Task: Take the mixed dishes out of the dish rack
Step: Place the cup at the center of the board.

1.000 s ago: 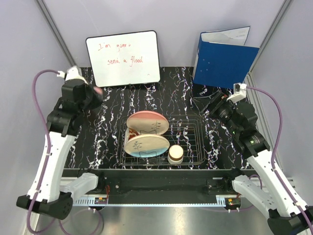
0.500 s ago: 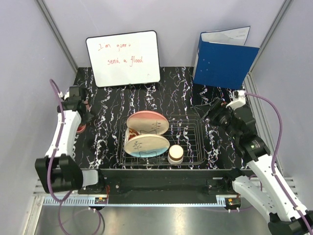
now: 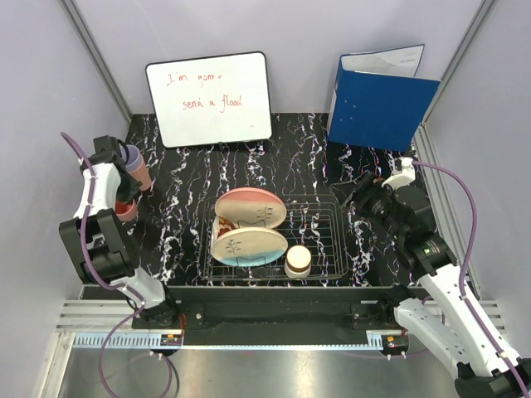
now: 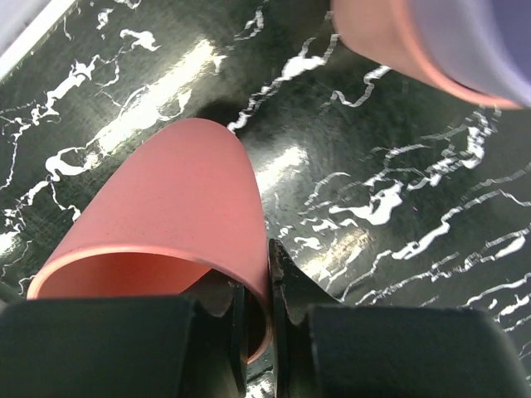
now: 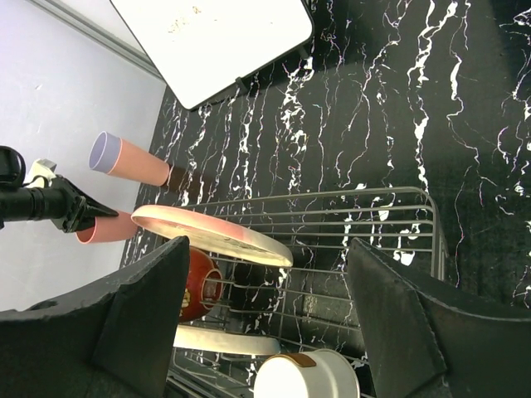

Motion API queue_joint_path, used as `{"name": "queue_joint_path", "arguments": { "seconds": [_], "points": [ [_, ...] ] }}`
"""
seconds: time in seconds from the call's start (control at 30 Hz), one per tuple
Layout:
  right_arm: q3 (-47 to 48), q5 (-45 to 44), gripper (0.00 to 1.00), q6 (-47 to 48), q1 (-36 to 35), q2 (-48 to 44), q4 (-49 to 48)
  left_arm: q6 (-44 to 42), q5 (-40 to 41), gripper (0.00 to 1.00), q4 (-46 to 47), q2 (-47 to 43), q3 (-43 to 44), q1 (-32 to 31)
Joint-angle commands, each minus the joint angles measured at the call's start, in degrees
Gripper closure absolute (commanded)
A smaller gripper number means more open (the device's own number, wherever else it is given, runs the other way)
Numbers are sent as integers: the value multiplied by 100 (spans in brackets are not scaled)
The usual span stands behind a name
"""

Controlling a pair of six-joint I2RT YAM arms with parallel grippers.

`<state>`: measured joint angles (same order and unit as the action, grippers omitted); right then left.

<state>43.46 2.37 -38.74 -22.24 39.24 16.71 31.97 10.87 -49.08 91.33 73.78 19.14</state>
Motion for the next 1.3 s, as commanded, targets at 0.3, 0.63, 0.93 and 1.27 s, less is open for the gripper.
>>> {"name": "queue_joint_path", "arguments": {
  "seconds": [0.3, 0.63, 0.93, 1.27],
  "points": [
    [-31, -79, 15, 183, -17, 92, -106, 108, -577, 100, 426, 429, -268, 574],
    [-66, -132, 13, 227, -17, -31, -10, 108, -657, 73, 347, 395, -180, 811],
    [-92, -44, 13, 236, -17, -22, -36, 257, -683, 45, -66, -176, 215, 794],
    [-48, 290, 13, 332, -9, 153, 60, 538, -692, 35, -532, -1457, 716, 311]
  ]
}}
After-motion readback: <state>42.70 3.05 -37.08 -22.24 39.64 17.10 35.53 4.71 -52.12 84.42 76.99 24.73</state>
